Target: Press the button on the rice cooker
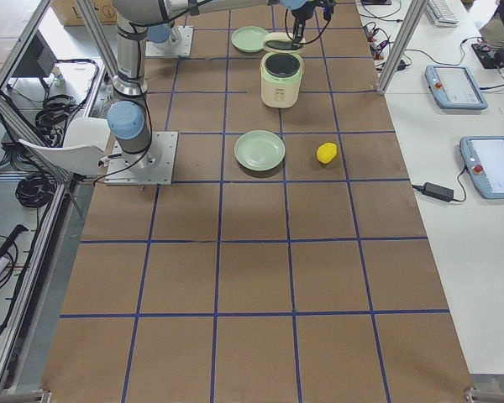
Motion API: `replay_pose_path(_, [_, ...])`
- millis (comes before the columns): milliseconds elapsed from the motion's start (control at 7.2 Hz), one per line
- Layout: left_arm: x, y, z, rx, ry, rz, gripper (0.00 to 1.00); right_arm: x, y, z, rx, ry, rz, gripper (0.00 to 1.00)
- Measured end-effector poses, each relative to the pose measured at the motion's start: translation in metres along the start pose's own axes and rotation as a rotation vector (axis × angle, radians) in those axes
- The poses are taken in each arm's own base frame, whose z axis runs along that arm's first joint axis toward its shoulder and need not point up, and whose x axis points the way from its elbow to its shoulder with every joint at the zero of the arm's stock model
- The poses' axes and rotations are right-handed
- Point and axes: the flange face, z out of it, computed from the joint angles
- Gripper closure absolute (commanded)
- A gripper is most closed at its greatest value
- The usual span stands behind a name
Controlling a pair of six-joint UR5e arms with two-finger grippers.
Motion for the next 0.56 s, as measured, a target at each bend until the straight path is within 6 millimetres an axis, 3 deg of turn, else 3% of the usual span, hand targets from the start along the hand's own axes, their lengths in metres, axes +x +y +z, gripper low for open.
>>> replay_pose_path(278, [0.000, 0.000, 0.000, -0.001, 0.000, 0.000, 0.00, 0.058, -0.010, -0.026, 0.024, 0.044, -0.068, 0.00])
replay_pose_path(556, [0.000, 0.000, 0.000, 0.000, 0.001, 0.000, 0.00, 0.108, 0.007, -0.021, -0.044, 0.046, -0.115, 0.00])
